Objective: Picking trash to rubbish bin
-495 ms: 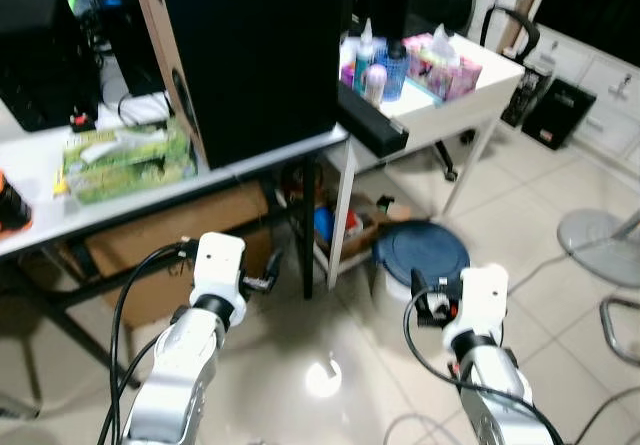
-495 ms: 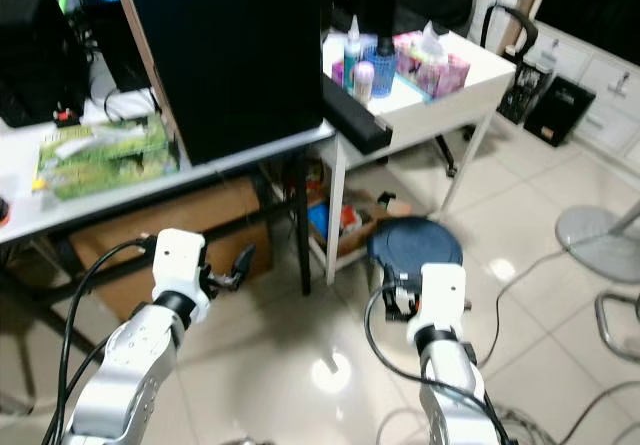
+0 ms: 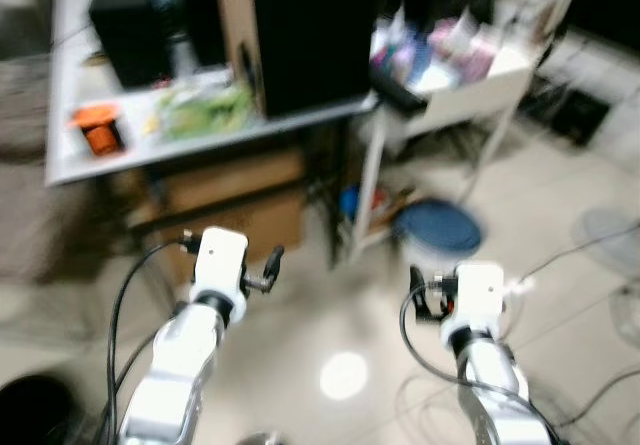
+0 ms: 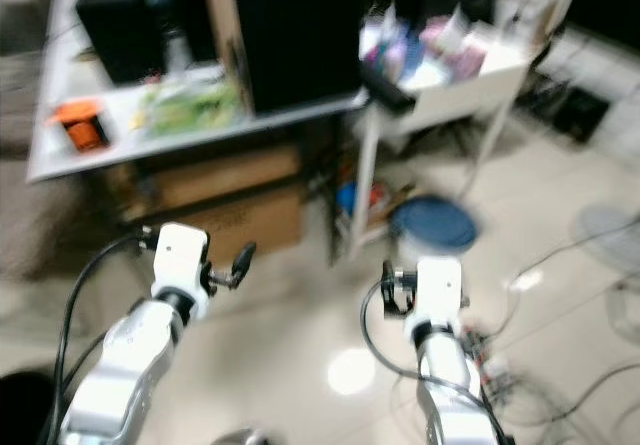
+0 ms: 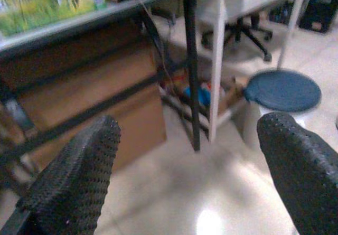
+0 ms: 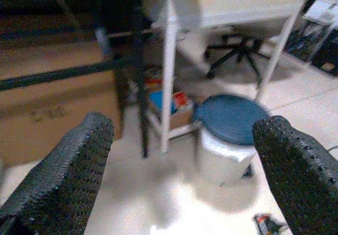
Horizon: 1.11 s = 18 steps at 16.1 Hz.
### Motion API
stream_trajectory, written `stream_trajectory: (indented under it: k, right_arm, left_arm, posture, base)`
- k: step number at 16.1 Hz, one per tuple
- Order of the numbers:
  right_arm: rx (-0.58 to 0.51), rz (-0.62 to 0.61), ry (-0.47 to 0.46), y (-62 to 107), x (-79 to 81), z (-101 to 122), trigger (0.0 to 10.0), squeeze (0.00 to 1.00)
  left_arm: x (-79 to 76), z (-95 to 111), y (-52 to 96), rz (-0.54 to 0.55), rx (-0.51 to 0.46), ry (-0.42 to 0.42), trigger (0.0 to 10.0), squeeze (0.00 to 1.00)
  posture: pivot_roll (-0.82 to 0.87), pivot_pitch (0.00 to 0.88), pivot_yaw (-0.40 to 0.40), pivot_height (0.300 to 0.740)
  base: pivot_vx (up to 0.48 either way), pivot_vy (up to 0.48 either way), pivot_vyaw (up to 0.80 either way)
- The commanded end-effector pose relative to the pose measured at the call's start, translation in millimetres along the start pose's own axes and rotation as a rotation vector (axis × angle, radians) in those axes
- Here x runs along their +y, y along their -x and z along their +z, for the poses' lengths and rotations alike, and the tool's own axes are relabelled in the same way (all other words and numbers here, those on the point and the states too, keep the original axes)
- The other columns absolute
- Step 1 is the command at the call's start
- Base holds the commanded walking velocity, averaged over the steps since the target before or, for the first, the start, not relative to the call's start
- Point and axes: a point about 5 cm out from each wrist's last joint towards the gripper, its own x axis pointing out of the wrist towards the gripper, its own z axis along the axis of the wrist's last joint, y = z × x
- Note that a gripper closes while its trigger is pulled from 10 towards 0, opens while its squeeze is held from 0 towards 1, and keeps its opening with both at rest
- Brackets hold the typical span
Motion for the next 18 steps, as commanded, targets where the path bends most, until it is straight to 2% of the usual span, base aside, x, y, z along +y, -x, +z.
stream_trajectory:
  k: [1, 4, 11, 14, 18]
  right_arm:
    - [-0.002, 0.009, -0.003, -0.6, 1.0, 2, 10.0, 0.00]
    - [-0.007, 0.017, 0.007, -2.9, 1.0, 3, 10.0, 0.00]
    - [-0.016, 0.001, 0.033, -8.2, -1.3, 6, 10.0, 0.00]
    - [-0.001, 0.079, 0.066, -9.8, 8.1, 0, 10.0, 0.00]
    - [-0.022, 0.158, 0.086, -13.1, 18.8, 4, 10.0, 0.00]
  left_arm:
    - [1.0, 8, -1.1, 0.004, -0.025, -0.019, 10.0, 0.00]
    - [3.2, 7, 2.3, 0.009, -0.021, -0.027, 10.0, 0.00]
    - [2.8, 10, -3.7, 0.012, -0.032, -0.028, 10.0, 0.00]
    - [11.3, 0, -4.4, 0.053, -0.005, -0.034, 10.0, 0.00]
    - [11.3, 1, -2.1, 0.070, -0.013, -0.030, 10.0, 0.00]
  posture:
    - [-0.04, 0.000, 0.020, 0.740]
    - [-0.04, 0.000, 0.013, 0.740]
    - [-0.05, 0.000, 0.010, 0.740]
    - [-0.04, 0.000, -0.008, 0.740]
    - [-0.02, 0.000, -0.032, 0.740]
  base:
    - [-0.270, 0.000, 0.00]
    - [-0.271, 0.000, 0.00]
    - [-0.270, 0.000, 0.00]
    - [-0.270, 0.000, 0.00]
    - [-0.270, 0.000, 0.80]
